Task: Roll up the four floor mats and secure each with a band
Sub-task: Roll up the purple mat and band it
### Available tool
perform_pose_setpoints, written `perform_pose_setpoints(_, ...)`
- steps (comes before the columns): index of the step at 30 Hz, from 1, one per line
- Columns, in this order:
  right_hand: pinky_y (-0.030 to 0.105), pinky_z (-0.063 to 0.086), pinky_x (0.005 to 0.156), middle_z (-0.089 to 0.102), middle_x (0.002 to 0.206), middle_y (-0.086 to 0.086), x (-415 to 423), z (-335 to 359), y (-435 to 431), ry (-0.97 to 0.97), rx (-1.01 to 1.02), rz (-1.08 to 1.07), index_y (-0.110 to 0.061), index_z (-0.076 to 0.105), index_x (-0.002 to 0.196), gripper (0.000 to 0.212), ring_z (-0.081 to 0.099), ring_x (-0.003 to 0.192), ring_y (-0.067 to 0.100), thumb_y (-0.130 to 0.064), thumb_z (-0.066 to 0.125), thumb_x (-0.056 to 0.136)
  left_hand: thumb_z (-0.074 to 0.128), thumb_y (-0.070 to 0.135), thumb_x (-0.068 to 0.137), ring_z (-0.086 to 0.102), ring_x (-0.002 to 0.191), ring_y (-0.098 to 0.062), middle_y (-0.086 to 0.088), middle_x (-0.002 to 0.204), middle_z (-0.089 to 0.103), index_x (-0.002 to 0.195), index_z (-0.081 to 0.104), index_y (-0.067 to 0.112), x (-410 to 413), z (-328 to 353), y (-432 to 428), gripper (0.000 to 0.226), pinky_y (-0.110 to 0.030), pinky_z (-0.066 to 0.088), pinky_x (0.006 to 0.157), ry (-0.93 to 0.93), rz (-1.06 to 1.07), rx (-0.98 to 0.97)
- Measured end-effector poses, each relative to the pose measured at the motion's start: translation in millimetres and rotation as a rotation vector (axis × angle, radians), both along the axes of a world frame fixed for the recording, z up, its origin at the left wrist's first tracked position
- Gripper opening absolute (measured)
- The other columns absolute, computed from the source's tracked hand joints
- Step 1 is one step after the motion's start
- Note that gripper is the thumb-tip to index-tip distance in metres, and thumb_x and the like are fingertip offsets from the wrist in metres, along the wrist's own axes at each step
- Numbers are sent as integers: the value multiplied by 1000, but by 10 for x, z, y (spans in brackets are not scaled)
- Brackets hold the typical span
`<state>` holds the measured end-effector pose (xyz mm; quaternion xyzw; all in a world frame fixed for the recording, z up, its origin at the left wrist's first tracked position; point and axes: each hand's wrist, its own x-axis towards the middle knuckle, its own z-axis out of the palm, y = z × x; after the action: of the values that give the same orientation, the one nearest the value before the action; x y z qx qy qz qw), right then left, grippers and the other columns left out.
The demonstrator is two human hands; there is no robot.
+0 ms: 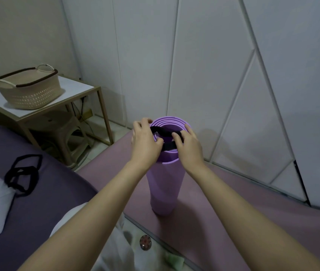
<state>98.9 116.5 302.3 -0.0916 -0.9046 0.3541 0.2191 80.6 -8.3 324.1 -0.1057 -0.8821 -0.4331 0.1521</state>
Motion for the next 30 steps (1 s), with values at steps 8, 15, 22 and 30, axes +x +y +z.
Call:
perform_pose_setpoints(8,26,30,96,53,135,12,36,35,63,-12,-39,-49,-2,45,135,39,44,127,26,-22,37,102,45,2,91,48,96,-34,-20,97,58,98,54,4,-160,40,-76,12,-31,27,69,-78,-76,-182)
perform_pose_setpoints(15,29,33,87,56,130,16,87,91,146,9,-54,-75,-1,46,134,39,51,117,32,-21,36,102,30,5,97,56,70,-26,-9,71,56,78,47,11,-280,240,-4,27,-39,51,69,-747,29,908)
perform_pose_setpoints(22,36,40,77,68,98,15,12,96,262,23,-170,-151,0,57,107,30,62,92,33,-22,36,102,46,13,88,34,53,-10,5,44,39,61,45,15,-221,67,-68,27,-23,31,60,-929,-283,1137)
perform_pose_setpoints(30,31,44,67,63,82,3,-16,120,278,43,-241,-130,-8,52,93,23,66,65,22,-18,34,102,46,15,98,46,57,-7,10,42,45,68,45,18,-319,-18,55,31,-26,38,68,-785,-222,1182)
